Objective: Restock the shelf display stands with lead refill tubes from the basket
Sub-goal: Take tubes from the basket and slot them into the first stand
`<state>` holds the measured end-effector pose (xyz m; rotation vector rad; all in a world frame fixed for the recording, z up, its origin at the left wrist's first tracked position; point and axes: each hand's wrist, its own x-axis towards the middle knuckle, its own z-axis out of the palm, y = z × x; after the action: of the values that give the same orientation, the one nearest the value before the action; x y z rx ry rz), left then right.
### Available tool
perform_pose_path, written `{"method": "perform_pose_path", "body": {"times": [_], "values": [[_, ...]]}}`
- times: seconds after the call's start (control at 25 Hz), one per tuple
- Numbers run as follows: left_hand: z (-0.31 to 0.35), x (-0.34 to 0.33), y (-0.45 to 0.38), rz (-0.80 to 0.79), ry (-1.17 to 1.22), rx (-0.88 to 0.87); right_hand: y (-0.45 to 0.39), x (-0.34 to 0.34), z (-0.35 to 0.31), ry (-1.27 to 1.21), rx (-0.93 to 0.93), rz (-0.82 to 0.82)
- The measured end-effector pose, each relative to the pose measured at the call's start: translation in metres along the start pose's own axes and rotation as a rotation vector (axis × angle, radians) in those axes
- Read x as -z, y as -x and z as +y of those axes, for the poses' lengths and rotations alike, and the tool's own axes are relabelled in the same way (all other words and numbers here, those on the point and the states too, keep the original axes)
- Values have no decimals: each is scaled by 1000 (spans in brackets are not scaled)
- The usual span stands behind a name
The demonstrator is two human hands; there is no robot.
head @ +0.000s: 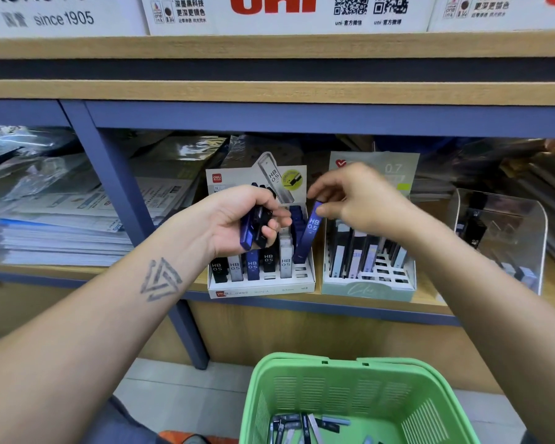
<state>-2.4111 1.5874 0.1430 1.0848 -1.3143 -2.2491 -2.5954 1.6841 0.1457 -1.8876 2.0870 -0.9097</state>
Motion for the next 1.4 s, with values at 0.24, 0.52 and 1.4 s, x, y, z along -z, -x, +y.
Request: {"method": "perform_pose_path", "body": {"times": [0.24, 0.52, 1.4], "values": [[-1, -3, 3, 13, 65, -10, 7, -38, 0, 366, 110, -18], [1, 2, 5, 53, 100, -14, 5, -37, 1, 201, 45, -94], [-7, -6, 6, -71, -146, -101, 3, -30, -12, -683, -232, 97]]}}
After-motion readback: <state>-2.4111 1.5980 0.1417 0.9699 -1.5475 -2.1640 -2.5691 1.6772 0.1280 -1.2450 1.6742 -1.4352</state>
